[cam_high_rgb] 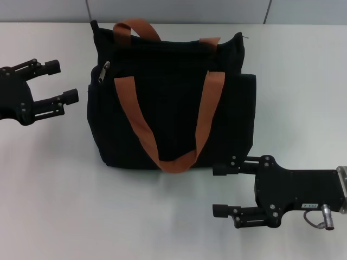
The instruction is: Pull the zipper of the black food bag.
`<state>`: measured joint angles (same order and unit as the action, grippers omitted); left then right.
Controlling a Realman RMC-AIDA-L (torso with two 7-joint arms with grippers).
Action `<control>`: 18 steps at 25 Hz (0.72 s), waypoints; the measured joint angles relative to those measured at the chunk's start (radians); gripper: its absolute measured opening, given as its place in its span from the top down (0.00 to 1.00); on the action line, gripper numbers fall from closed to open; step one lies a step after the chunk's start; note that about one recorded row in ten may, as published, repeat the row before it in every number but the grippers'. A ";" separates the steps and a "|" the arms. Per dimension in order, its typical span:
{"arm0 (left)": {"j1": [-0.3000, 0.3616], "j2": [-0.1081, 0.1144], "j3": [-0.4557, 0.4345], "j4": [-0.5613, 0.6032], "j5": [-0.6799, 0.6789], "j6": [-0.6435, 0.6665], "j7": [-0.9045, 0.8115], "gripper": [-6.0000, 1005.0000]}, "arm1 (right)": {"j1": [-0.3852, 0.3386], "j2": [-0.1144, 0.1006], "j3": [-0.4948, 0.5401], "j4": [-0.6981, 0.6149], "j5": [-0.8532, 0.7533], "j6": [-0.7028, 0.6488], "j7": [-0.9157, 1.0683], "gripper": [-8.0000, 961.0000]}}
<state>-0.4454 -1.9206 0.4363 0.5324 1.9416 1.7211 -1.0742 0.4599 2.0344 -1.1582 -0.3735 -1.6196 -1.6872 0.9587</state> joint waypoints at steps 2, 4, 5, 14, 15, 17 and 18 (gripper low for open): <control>0.000 0.000 0.000 0.001 0.001 -0.004 0.002 0.21 | 0.001 0.000 0.000 0.000 0.000 0.000 0.001 0.21; -0.001 0.000 0.000 0.001 0.001 -0.009 0.005 0.21 | 0.001 0.000 0.000 -0.001 0.000 0.000 0.002 0.21; -0.004 -0.003 0.001 0.003 0.003 -0.038 0.012 0.21 | 0.002 0.000 0.000 -0.001 0.000 0.000 0.003 0.21; -0.049 -0.023 0.088 0.009 0.007 -0.147 0.041 0.21 | 0.002 0.001 0.000 -0.001 0.004 0.000 0.006 0.21; -0.058 -0.027 0.098 0.009 0.008 -0.149 0.047 0.21 | 0.002 0.002 0.000 -0.001 0.005 0.000 0.006 0.21; -0.058 -0.027 0.098 0.009 0.008 -0.149 0.047 0.21 | 0.002 0.002 0.001 -0.001 0.007 0.000 0.007 0.21; -0.058 -0.027 0.098 0.009 0.008 -0.149 0.047 0.21 | 0.002 0.002 0.001 -0.001 0.007 0.000 0.007 0.21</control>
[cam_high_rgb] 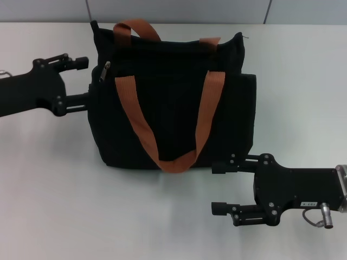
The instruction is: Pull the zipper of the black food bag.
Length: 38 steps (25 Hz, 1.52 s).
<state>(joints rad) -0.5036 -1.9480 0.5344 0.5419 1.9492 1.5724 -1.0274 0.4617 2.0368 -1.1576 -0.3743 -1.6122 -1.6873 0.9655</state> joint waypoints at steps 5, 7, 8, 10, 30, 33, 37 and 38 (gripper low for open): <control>-0.039 -0.018 0.025 0.006 0.000 -0.063 0.017 0.21 | 0.000 0.002 0.002 -0.003 0.002 0.000 0.002 0.21; -0.043 -0.019 0.027 0.013 0.000 -0.070 0.032 0.21 | 0.000 0.002 0.002 -0.007 0.002 0.002 0.007 0.21; -0.043 -0.019 0.027 0.013 0.000 -0.070 0.032 0.21 | 0.000 0.002 0.002 -0.007 0.002 0.002 0.007 0.21; -0.043 -0.020 0.033 0.013 0.000 -0.065 0.053 0.21 | 0.000 0.002 0.003 -0.008 0.002 0.007 0.009 0.21; -0.038 -0.021 0.030 0.013 -0.011 -0.059 0.100 0.83 | 0.003 0.002 0.011 -0.010 0.003 0.014 0.025 0.21; -0.036 -0.021 0.029 0.013 -0.014 -0.057 0.102 0.88 | 0.003 0.002 0.020 -0.011 0.003 0.014 0.025 0.21; -0.026 -0.013 0.028 0.013 -0.040 -0.024 0.115 0.94 | 0.008 0.006 0.043 -0.011 0.004 0.003 0.026 0.21; -0.026 -0.013 0.028 0.013 -0.040 -0.024 0.115 0.95 | 0.011 0.008 0.047 -0.011 0.004 -0.003 0.027 0.21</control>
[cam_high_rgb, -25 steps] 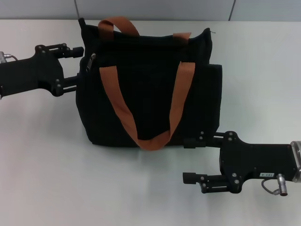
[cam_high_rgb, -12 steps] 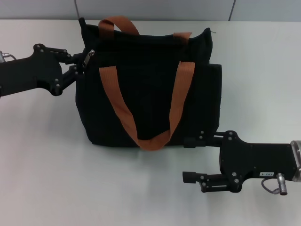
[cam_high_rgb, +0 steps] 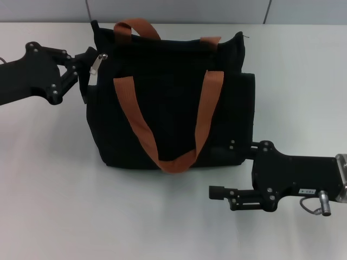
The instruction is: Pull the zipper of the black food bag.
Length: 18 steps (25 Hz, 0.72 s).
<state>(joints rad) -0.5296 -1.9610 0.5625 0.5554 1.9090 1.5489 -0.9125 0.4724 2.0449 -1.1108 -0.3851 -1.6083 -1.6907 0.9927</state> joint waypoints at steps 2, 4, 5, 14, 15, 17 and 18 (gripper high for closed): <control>0.025 0.007 -0.001 0.001 -0.065 0.045 0.027 0.97 | 0.009 0.009 0.014 0.000 0.001 -0.025 0.005 0.21; 0.025 0.007 -0.001 0.001 -0.065 0.045 0.027 0.97 | 0.020 0.018 0.041 0.000 0.003 -0.059 0.012 0.21; 0.031 0.005 -0.003 0.002 -0.073 0.054 0.049 0.97 | 0.027 0.023 0.059 0.000 0.003 -0.078 0.016 0.21; 0.037 0.000 -0.059 0.003 -0.078 0.072 0.099 0.97 | 0.170 0.030 0.280 -0.014 0.004 -0.197 0.370 0.21; 0.037 0.000 -0.062 0.003 -0.081 0.075 0.104 0.97 | 0.200 0.029 0.296 -0.029 0.004 -0.187 0.462 0.21; 0.038 -0.001 -0.062 0.003 -0.083 0.077 0.108 0.97 | 0.233 0.028 0.299 -0.050 0.004 -0.165 0.562 0.21; 0.039 -0.004 -0.062 0.003 -0.086 0.082 0.118 0.97 | 0.251 0.027 0.298 -0.062 0.004 -0.150 0.610 0.21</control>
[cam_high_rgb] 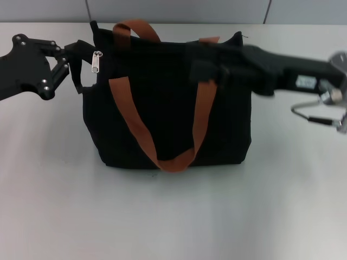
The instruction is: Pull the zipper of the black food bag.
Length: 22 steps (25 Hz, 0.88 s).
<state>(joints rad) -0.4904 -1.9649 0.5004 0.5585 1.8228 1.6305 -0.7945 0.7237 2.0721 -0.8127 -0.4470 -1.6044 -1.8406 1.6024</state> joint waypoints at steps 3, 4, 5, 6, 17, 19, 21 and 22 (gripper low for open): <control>0.001 -0.009 0.000 0.001 -0.001 0.005 0.019 0.97 | 0.071 -0.003 -0.018 -0.049 -0.011 0.089 0.184 0.21; 0.001 -0.009 0.000 0.001 -0.001 0.005 0.019 0.97 | 0.071 -0.003 -0.018 -0.049 -0.011 0.089 0.184 0.21; 0.001 -0.012 0.000 0.003 -0.001 0.005 0.021 0.97 | 0.086 -0.004 -0.026 -0.054 -0.013 0.114 0.225 0.21; 0.001 -0.014 0.000 0.006 -0.001 0.006 0.022 0.97 | 0.107 -0.005 -0.041 -0.059 -0.014 0.146 0.275 0.21; 0.000 -0.014 0.004 0.023 -0.001 0.006 0.033 0.96 | 0.285 -0.011 -0.165 -0.067 -0.145 0.375 0.612 0.22; 0.000 -0.014 0.006 0.023 -0.001 0.006 0.032 0.96 | 0.309 -0.008 -0.177 -0.067 -0.176 0.400 0.640 0.22; -0.003 -0.014 0.008 0.023 0.000 0.006 0.028 0.96 | 0.323 -0.006 -0.200 -0.068 -0.186 0.424 0.661 0.22; -0.004 -0.014 0.009 0.023 0.001 0.006 0.026 0.96 | 0.329 -0.005 -0.216 -0.068 -0.188 0.439 0.671 0.22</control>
<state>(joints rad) -0.4940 -1.9791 0.5091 0.5818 1.8235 1.6366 -0.7684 1.0525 2.0676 -1.0288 -0.5150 -1.7924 -1.4019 2.2738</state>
